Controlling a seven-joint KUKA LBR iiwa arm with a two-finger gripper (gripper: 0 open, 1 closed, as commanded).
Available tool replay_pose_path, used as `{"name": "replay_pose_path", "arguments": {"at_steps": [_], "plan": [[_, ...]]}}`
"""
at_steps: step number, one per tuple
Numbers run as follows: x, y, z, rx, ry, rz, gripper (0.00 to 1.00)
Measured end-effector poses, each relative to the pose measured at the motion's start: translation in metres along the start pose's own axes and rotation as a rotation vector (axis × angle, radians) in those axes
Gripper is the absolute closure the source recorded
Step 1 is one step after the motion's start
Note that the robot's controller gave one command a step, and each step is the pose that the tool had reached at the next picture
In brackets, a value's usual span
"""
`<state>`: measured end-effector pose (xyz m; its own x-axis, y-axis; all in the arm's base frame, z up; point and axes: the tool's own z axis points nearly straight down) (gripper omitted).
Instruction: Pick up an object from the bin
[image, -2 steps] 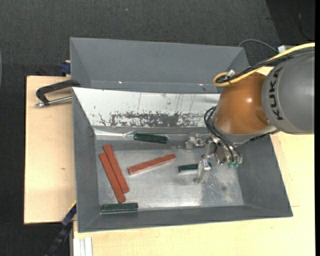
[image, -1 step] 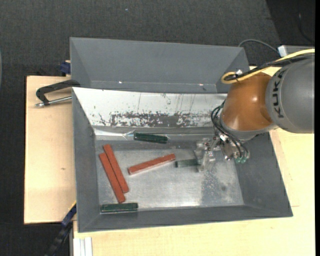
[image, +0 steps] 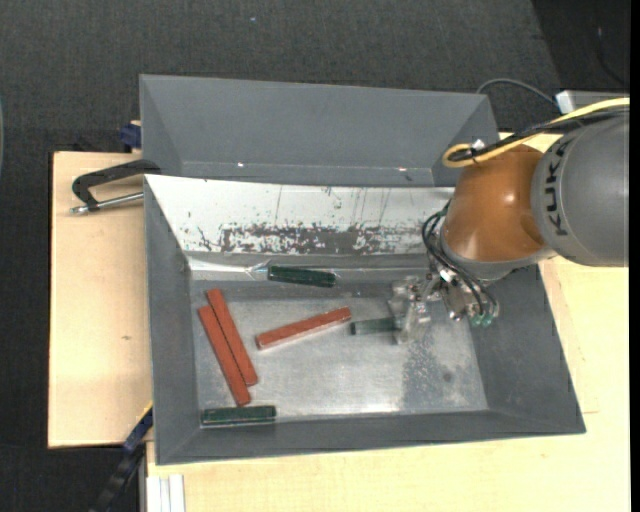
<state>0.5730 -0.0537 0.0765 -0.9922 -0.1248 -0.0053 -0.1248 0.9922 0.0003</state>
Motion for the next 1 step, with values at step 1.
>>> {"name": "replay_pose_path", "arguments": {"at_steps": [1], "plan": [[-0.0091, -0.0201, -0.1397, 0.000, -0.001, -0.065, 1.00]]}}
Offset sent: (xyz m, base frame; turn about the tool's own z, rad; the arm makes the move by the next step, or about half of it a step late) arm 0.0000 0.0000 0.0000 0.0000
